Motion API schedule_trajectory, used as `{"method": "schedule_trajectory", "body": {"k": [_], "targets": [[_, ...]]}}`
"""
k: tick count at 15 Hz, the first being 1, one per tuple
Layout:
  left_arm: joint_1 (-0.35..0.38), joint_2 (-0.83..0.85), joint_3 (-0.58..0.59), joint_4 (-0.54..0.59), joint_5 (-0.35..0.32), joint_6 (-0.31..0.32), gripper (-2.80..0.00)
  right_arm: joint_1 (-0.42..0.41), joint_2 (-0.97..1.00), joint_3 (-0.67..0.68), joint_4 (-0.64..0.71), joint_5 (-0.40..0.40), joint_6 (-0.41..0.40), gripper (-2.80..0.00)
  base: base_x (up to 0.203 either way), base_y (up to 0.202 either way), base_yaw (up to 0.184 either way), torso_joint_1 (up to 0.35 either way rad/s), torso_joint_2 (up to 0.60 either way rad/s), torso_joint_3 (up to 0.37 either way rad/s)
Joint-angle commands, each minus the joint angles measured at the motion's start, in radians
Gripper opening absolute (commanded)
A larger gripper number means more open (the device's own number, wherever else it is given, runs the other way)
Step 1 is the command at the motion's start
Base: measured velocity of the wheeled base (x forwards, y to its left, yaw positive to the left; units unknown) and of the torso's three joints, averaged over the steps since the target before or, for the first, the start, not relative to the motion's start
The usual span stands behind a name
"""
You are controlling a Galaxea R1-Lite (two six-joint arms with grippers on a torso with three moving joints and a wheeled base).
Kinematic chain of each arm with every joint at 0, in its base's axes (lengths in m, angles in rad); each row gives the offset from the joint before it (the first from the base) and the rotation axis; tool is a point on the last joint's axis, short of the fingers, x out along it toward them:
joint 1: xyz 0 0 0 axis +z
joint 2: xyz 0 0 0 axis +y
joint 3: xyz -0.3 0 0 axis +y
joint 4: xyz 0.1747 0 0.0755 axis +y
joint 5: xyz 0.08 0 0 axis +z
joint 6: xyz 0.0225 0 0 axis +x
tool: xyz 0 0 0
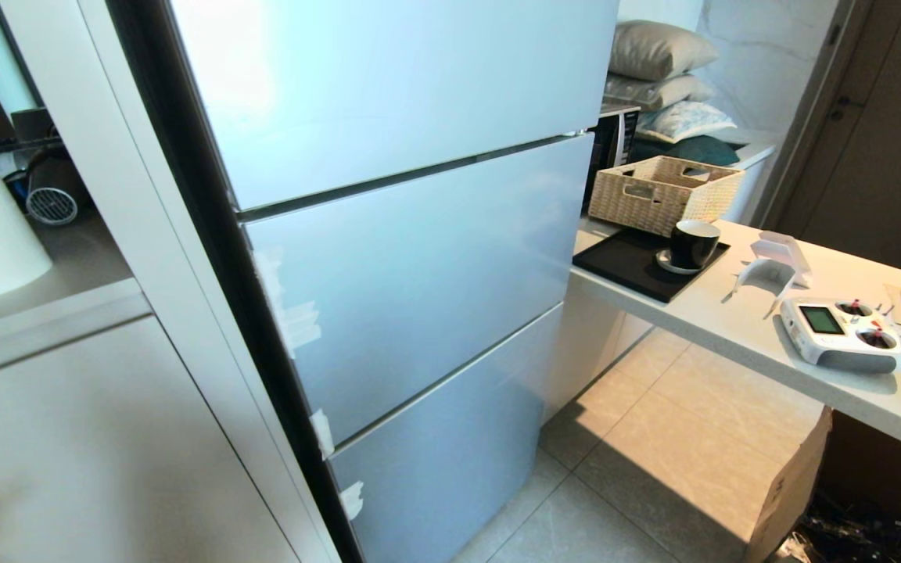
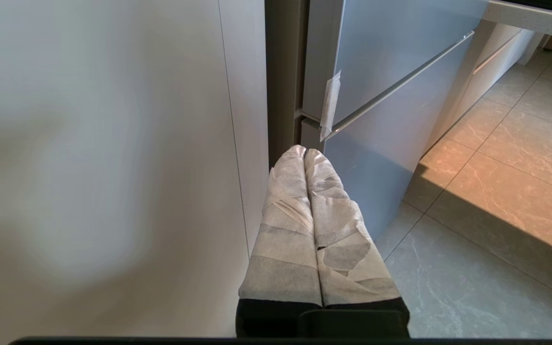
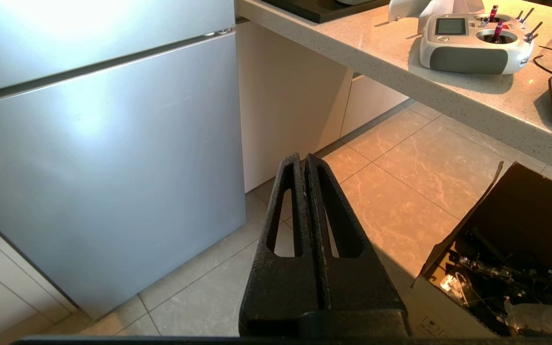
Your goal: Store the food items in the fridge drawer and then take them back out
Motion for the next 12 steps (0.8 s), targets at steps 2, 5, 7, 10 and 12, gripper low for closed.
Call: {"method": "schedule_trajectory", "body": {"k": [2, 5, 7, 10, 12], "targets": [[0.000, 0.001, 0.000, -0.001, 0.000, 0.000, -2.80, 0.000, 0.001, 0.000, 0.000, 0.000, 0.000, -2.80, 0.000, 0.000, 0.000, 0.000, 0.00, 0.000], [0.000, 0.001, 0.000, 0.000, 0.000, 0.000, -2.80, 0.000, 0.001, 0.000, 0.000, 0.000, 0.000, -2.80, 0.000, 0.000, 0.000, 0.000, 0.00, 0.000], [0.000, 0.001, 0.000, -0.001, 0.000, 0.000, -2.80, 0.000, 0.001, 0.000, 0.000, 0.000, 0.000, -2.80, 0.000, 0.000, 0.000, 0.000, 0.00, 0.000], [0.000, 0.001, 0.000, -0.003, 0.000, 0.006, -2.80, 0.000, 0.001, 0.000, 0.000, 0.000, 0.000, -2.80, 0.000, 0.000, 0.000, 0.000, 0.00, 0.000], [0.000, 0.001, 0.000, -0.004, 0.002, 0.006, -2.80, 0.000, 0.001, 0.000, 0.000, 0.000, 0.000, -2.80, 0.000, 0.000, 0.000, 0.000, 0.00, 0.000]]}}
